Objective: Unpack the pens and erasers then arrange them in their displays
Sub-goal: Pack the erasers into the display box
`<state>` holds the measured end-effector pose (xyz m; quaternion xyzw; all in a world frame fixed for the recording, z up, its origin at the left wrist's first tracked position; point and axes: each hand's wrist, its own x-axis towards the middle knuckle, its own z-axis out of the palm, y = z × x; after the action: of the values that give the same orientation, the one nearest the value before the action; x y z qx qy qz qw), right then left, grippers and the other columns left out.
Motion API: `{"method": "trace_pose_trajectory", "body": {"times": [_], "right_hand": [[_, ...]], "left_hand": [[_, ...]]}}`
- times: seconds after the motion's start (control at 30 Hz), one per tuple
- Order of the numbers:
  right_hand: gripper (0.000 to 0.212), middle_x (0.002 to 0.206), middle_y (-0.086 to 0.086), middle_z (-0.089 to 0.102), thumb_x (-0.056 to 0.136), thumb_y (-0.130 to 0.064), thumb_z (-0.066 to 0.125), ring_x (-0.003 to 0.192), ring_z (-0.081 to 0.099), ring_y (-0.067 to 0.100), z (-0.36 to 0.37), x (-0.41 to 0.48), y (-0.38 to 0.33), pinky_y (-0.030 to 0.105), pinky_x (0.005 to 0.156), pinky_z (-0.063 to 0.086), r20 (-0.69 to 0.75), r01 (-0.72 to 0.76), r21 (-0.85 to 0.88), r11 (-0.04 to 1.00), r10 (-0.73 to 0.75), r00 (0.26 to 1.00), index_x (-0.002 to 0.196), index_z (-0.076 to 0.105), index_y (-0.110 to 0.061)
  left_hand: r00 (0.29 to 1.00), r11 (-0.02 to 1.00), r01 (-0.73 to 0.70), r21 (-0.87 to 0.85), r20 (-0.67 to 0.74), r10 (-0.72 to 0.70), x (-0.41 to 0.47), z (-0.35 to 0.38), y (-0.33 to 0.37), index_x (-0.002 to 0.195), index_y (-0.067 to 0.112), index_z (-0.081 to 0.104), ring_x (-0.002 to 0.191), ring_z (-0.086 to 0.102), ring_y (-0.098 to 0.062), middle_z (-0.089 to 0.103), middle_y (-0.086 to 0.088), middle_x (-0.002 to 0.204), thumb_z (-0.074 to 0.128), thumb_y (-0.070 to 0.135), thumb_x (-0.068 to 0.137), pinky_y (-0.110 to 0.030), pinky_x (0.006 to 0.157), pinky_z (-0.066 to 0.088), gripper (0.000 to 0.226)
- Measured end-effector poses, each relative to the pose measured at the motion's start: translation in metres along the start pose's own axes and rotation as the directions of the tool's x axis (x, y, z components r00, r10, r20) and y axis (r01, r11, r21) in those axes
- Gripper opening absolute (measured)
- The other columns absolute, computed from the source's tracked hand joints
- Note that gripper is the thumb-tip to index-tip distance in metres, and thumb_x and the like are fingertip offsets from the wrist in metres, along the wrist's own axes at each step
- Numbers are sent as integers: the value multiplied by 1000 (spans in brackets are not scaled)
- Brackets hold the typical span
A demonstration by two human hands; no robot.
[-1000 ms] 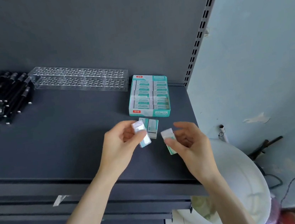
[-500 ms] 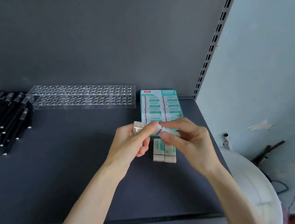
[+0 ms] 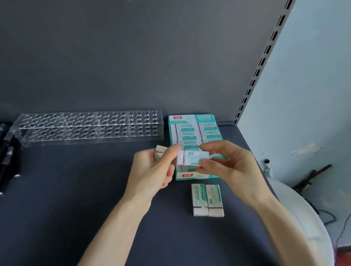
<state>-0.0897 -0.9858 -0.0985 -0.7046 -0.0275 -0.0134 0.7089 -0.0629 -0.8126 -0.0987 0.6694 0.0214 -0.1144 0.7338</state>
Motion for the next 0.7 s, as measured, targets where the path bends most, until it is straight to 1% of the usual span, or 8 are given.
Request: {"method": "trace_pose_trajectory", "body": {"times": [0.1, 0.17, 0.27, 0.33, 0.43, 0.5, 0.6, 0.7], "right_hand": [[19, 92, 3, 68, 83, 8, 61, 84, 70, 25, 1, 5, 2, 27, 72, 56, -2, 8, 24, 1000, -8, 1000, 92, 63, -8], [19, 88, -3, 70, 84, 8, 60, 83, 71, 24, 0, 9, 3, 26, 72, 56, -12, 2, 22, 1000, -1, 1000, 91, 64, -9], [19, 95, -1, 72, 83, 6, 62, 84, 71, 23, -2, 11, 1, 25, 70, 56, -7, -2, -7, 1000, 2, 1000, 89, 66, -12], [24, 95, 1, 72, 82, 7, 64, 81, 71, 24, -4, 12, -1, 27, 69, 57, -11, 17, -54, 998, -17, 1000, 87, 66, -16], [28, 94, 0, 73, 81, 9, 64, 84, 70, 23, -5, 13, -3, 28, 68, 57, -14, 54, -113, 992, -56, 998, 84, 66, -19], [24, 94, -3, 72, 81, 8, 65, 87, 69, 17, -4, 14, -3, 27, 70, 56, 12, 65, -139, 988, -64, 998, 84, 66, -17], [17, 91, -6, 72, 78, 2, 69, 83, 69, 14, -5, 17, -3, 25, 70, 55, 41, 23, -124, 992, -18, 999, 83, 67, -15], [19, 91, -10, 70, 78, 0, 70, 85, 68, 11, -6, 20, -2, 23, 75, 54, 33, 55, -228, 972, -48, 998, 82, 69, -19]], "left_hand": [[1000, 999, -7, -35, -28, 6, 2, 1, -4, 54, 18, 56, 41, 29, -12, 43, 0, 51, 69, 34, 80, -18, 37, 25, 33], [1000, 998, -22, -51, -19, 21, 3, 1, -7, 57, 16, 57, 42, 30, -11, 44, -2, 53, 70, 33, 81, -18, 38, 26, 31], [999, 998, -38, -54, -8, 38, 3, 2, -10, 53, 22, 61, 42, 32, -9, 45, -4, 55, 71, 30, 80, -17, 39, 27, 30], [999, 996, -42, -81, 0, 42, 3, 3, -9, 55, 21, 60, 41, 33, -9, 50, -5, 56, 72, 37, 75, -17, 39, 27, 28], [999, 994, -38, -100, 17, 40, 3, 4, -7, 72, 13, 64, 41, 34, -9, 64, -7, 63, 68, 42, 74, -16, 40, 29, 29], [998, 994, -54, -91, 8, 55, 3, 3, -8, 82, 11, 65, 42, 36, -9, 67, -6, 67, 68, 31, 81, -15, 42, 31, 21], [996, 995, -92, -40, -6, 92, 3, 2, -10, 92, 6, 62, 44, 37, -9, 62, 3, 59, 67, 16, 85, -15, 44, 33, 13], [994, 994, -107, 2, -4, 107, 3, 4, -13, 95, 7, 62, 45, 38, -8, 51, 8, 51, 67, 15, 85, -16, 45, 34, 13]]}}
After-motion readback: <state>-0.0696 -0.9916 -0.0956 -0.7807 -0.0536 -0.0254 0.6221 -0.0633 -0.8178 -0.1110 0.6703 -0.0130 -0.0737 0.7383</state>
